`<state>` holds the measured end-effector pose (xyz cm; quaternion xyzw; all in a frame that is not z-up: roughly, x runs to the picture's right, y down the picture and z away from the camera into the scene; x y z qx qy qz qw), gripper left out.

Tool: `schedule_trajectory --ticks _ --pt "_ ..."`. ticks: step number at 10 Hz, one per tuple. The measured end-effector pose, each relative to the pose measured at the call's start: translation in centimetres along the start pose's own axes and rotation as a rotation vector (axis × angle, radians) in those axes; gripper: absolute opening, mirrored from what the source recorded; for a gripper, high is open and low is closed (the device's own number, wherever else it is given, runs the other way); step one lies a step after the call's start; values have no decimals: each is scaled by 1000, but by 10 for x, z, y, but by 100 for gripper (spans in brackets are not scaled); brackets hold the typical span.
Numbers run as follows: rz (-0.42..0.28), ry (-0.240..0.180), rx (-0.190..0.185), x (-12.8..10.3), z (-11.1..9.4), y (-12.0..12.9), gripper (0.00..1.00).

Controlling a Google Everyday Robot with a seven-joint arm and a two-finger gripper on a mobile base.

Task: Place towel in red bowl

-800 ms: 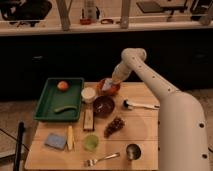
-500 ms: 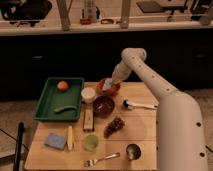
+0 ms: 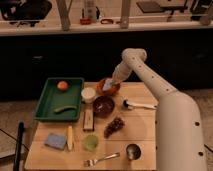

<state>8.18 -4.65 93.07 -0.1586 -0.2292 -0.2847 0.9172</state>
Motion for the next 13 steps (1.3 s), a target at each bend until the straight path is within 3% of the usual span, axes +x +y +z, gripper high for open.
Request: schedule_trajectory --ticks 5,6,13 --pt "-22 5 10 -5 -3 -9 72" --pt "-26 4 8 -6 -3 -10 78" --pt "-51 5 9 -11 -6 -16 80"
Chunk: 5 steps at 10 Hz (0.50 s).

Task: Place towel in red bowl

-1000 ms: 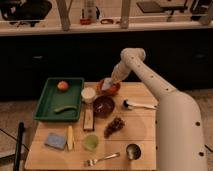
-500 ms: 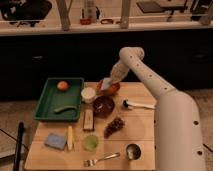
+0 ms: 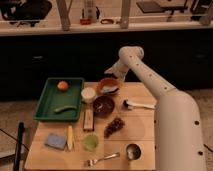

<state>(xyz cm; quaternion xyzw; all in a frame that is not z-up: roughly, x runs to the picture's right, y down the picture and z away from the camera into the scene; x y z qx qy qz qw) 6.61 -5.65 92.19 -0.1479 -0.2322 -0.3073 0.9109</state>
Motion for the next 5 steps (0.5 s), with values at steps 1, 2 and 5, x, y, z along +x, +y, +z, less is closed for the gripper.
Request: schedule_trajectory --ticks 1,2,5 --pt "-2 2 2 0 -2 0 80" --pt "-3 5 4 0 -3 0 80" --pt "5 16 10 2 -6 2 80"
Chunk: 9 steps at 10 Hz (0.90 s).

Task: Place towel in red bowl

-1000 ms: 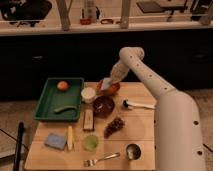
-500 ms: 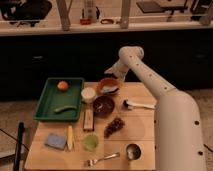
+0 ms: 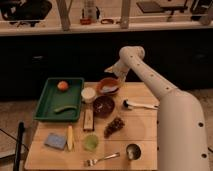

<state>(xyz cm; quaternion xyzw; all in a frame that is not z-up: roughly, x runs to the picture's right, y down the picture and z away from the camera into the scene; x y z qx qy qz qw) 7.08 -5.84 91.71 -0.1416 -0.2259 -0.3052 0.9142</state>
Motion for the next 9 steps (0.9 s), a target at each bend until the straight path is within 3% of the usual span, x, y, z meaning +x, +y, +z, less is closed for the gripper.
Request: schedule_trajectory --ticks 9 --pt "42 31 -1 8 -2 4 80"
